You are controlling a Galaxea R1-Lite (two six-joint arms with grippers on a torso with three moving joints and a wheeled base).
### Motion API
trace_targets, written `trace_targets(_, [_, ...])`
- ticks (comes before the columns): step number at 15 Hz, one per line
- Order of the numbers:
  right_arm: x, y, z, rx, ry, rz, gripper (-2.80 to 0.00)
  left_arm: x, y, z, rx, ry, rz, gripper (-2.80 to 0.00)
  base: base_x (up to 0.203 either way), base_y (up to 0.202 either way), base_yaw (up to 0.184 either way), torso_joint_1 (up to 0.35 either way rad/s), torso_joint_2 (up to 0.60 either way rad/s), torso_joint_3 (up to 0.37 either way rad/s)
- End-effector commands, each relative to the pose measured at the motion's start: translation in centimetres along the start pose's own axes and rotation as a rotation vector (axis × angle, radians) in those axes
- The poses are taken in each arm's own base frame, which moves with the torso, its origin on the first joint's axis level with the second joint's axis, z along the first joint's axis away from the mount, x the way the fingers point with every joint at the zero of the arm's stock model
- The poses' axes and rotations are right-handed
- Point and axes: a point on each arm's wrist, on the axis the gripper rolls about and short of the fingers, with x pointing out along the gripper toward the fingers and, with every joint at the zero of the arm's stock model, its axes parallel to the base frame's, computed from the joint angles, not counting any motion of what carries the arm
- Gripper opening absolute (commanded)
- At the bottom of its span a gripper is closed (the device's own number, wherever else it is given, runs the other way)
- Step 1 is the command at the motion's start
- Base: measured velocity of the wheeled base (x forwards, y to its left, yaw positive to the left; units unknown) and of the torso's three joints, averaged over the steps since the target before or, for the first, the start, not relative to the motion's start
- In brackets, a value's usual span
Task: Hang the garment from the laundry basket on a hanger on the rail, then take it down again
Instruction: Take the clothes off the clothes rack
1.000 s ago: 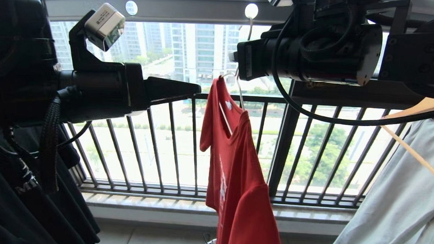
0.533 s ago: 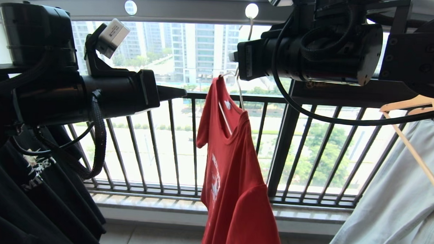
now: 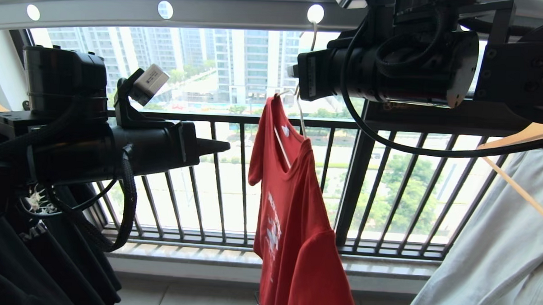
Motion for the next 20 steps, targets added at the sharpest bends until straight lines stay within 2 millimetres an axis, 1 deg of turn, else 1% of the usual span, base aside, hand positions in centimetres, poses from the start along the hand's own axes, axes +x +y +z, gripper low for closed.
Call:
trace_targets(1, [0.0, 0.0, -0.2, -0.001, 0.007, 0.000, 0.00, -1.0, -0.1, -0.3, -0.002, -0.008, 0.004, -2.80, 0.000, 0.000, 0.000, 0.000, 0.00, 0.000])
trace_targets(5, [-0.6, 0.0, -0.1, 0.000, 0.009, -0.005, 0.00, -1.9, -0.5, -0.1, 0.003, -0.023, -0.001, -2.80, 0.000, 0.000, 0.000, 0.000, 0.00, 0.000])
trace_targets(6, [-1.3, -0.1, -0.2, 0.000, 0.018, -0.009, 0.00, -2.2, -0.7, -0.2, 0.005, -0.024, -0.003, -2.80, 0.000, 0.000, 0.000, 0.000, 0.00, 0.000])
trace_targets(8, [-4.2, -0.5, -0.2, 0.000, 0.025, -0.024, 0.00, -2.8, -0.9, -0.3, 0.005, -0.028, -0.006, -2.80, 0.000, 0.000, 0.000, 0.000, 0.00, 0.000])
trace_targets(11, [-9.6, -1.1, -0.8, -0.002, 0.034, -0.058, 0.00, -4.3, -1.5, -0.5, 0.001, -0.022, -0.001, -2.80, 0.000, 0.000, 0.000, 0.000, 0.00, 0.000])
trace_targets(14, [-16.2, -1.8, -1.8, 0.001, 0.010, -0.093, 0.00, -5.9, -2.0, -1.4, -0.029, 0.032, 0.022, -2.80, 0.000, 0.000, 0.000, 0.000, 0.00, 0.000])
trace_targets(15, [-18.3, -2.1, -2.2, 0.003, -0.004, -0.103, 0.00, -6.1, -1.9, -1.9, -0.039, 0.051, 0.032, -2.80, 0.000, 0.000, 0.000, 0.000, 0.00, 0.000])
trace_targets(17, [-22.8, -2.7, -3.2, 0.009, -0.030, -0.121, 0.00, -6.5, -0.7, -3.0, -0.063, 0.074, 0.083, -2.80, 0.000, 0.000, 0.000, 0.000, 0.00, 0.000])
trace_targets(18, [-24.6, -2.9, -3.8, 0.011, -0.037, -0.132, 0.00, -6.8, -0.2, -3.3, -0.074, 0.077, 0.105, -2.80, 0.000, 0.000, 0.000, 0.000, 0.00, 0.000])
trace_targets(20, [-28.3, -3.4, -5.1, 0.019, -0.060, -0.177, 0.00, -7.9, 0.1, -3.7, -0.081, 0.057, 0.136, -2.80, 0.000, 0.000, 0.000, 0.000, 0.00, 0.000])
